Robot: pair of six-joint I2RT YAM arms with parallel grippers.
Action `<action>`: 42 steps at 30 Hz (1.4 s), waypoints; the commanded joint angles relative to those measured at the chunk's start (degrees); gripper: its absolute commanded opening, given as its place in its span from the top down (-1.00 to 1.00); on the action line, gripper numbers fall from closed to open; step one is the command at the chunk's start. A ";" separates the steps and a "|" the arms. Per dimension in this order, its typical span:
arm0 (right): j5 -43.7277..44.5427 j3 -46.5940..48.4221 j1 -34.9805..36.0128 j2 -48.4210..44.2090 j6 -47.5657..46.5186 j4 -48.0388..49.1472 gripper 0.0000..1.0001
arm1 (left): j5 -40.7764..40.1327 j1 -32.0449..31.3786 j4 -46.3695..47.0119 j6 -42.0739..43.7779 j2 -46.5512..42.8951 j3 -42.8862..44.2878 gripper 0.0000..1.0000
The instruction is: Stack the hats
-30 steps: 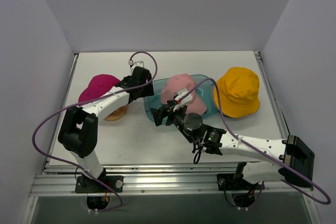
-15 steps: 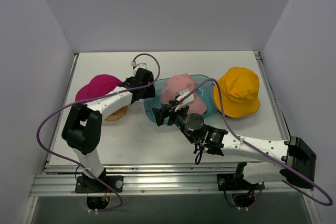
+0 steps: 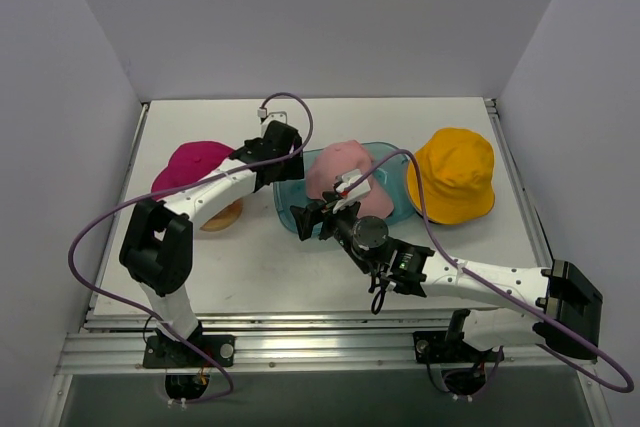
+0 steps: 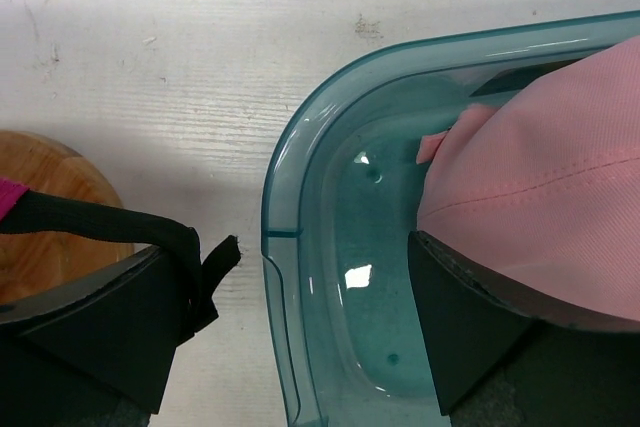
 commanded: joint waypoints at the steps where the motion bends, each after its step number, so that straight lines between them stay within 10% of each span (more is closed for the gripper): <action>1: 1.37 0.51 -0.37 -1.38 -0.05 1.94 -0.51 | -1.49 -0.49 -2.69 1.03 -1.18 3.97 -0.88; 42: 1.55 -0.37 -0.64 -1.38 0.04 2.02 -0.51 | -12.48 -2.07 -20.62 -0.90 -1.80 15.13 -0.88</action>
